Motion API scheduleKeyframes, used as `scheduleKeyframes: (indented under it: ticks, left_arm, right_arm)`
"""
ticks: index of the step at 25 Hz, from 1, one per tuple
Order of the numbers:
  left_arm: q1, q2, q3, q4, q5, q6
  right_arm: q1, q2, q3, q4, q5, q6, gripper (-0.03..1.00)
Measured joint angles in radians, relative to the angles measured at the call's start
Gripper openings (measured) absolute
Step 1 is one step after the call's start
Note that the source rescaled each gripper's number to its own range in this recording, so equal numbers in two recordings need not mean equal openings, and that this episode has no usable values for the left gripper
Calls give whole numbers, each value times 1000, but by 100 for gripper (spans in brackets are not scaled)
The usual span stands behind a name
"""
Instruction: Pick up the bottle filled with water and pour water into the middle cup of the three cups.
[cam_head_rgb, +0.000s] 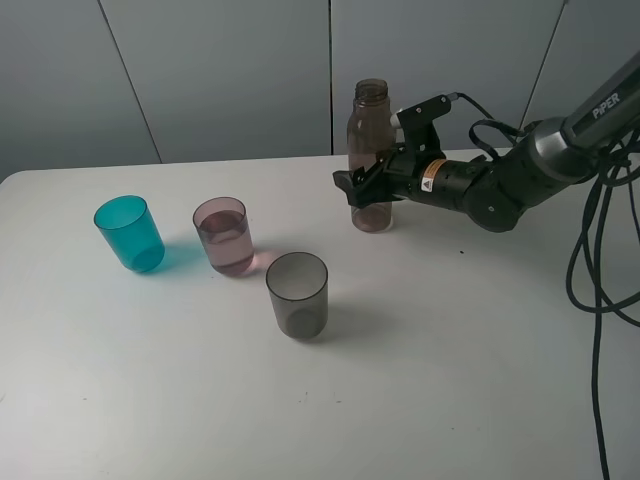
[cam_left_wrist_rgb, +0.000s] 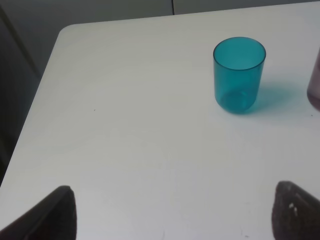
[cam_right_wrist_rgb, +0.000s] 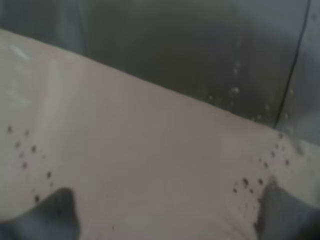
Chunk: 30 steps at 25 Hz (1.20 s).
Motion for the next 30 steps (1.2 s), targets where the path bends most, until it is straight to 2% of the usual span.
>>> scheduleKeyframes:
  ticks: [2, 3, 5, 24, 30]
  left_arm:
    - [0, 0, 0, 0, 0, 0]
    - [0, 0, 0, 0, 0, 0]
    - [0, 0, 0, 0, 0, 0]
    - [0, 0, 0, 0, 0, 0]
    - [0, 0, 0, 0, 0, 0]
  right_arm:
    - [0, 0, 0, 0, 0, 4, 86]
    - [0, 0, 0, 0, 0, 7, 93]
    - [0, 0, 1, 0, 4, 11, 98]
    - [0, 0, 134, 2, 6, 14, 99]
    - [0, 0, 150, 21, 7, -34, 99]
